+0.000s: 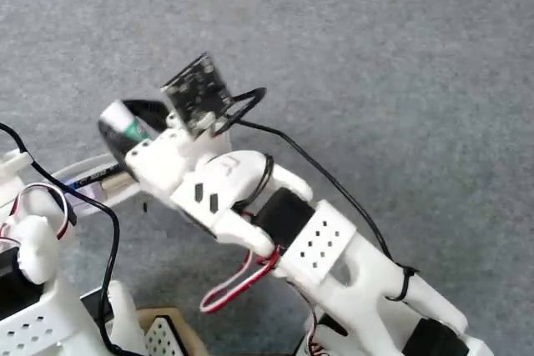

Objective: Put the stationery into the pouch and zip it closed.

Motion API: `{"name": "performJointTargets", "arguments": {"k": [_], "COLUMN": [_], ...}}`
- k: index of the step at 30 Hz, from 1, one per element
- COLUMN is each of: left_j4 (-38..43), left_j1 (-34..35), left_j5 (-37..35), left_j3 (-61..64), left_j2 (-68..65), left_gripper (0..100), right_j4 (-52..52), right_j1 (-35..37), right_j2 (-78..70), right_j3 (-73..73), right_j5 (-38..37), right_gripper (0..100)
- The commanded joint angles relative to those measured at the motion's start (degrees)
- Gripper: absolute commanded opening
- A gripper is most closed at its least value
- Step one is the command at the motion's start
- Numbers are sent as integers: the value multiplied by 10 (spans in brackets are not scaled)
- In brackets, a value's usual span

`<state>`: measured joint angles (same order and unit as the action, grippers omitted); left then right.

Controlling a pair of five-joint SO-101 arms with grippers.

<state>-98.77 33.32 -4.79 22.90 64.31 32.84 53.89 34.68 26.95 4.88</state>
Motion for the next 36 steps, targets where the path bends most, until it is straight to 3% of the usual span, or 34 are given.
{"name": "performJointTargets", "arguments": {"k": [1, 6, 21, 28, 36], "left_j4": [16, 16, 14, 13, 0], "left_j1": [0, -4, -5, -15, -22], "left_j5": [0, 0, 10, 11, 40], "left_j3": [-7, -7, -7, -6, 7], "left_j2": [3, 4, 5, 7, 8], "left_gripper": [29, 29, 29, 29, 29], "right_j4": [119, 188, 191, 183, 95], "right_j1": [42, 74, 88, 89, 74], "right_j2": [7, 22, 24, 22, 22], "right_j3": [-92, -125, -43, -4, 72], "right_j5": [-33, -76, -76, -77, -76], "right_gripper": [12, 12, 12, 12, 12]}}
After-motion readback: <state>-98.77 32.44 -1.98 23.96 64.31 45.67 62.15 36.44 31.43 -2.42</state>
